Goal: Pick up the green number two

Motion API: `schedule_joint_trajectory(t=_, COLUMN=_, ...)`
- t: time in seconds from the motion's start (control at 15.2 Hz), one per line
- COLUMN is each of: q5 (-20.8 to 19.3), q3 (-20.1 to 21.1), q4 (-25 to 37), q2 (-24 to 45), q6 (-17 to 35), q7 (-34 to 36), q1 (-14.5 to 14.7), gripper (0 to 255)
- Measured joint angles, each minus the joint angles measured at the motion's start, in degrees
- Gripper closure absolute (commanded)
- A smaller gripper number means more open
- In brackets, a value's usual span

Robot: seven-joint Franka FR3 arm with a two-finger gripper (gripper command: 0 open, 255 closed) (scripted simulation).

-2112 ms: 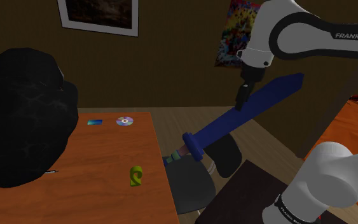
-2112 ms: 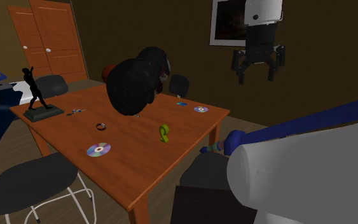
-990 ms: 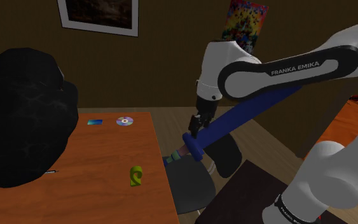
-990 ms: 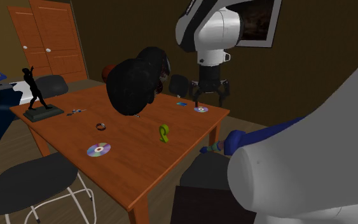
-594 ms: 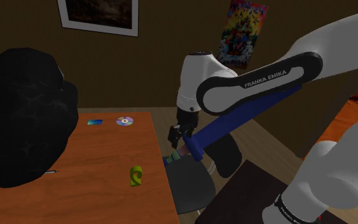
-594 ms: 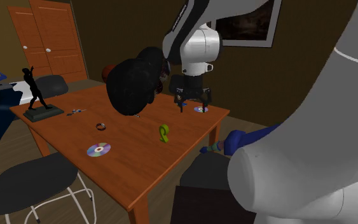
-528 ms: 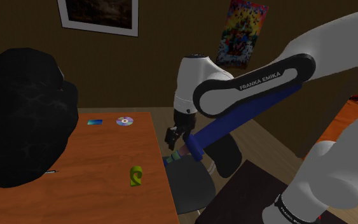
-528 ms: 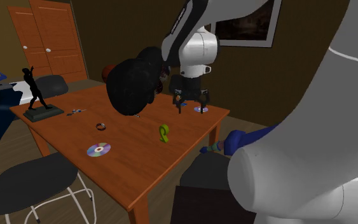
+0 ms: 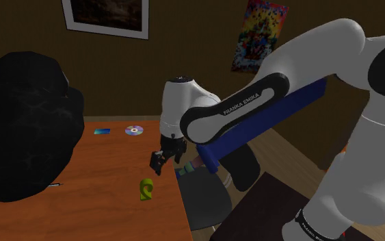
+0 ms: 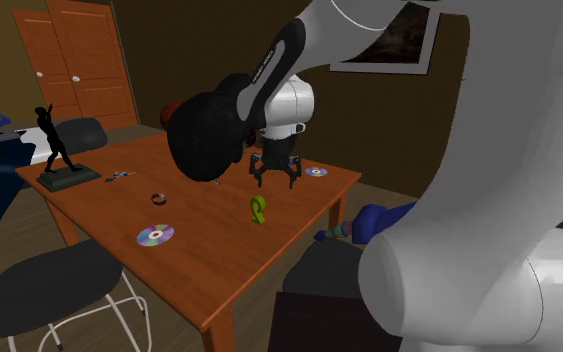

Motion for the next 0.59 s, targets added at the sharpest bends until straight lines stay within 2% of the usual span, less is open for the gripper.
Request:
schedule_joint_trajectory(t=0.4, q5=-5.7, q3=-0.9, q4=10.7, q2=13.2, q6=2.4, q7=7.6, q1=4.3, gripper=0)
schedule_joint_trajectory(t=0.59, q5=-6.8, q3=-1.5, q4=11.5, q2=15.7, q6=4.1, q7=8.6, q1=5.1, gripper=0)
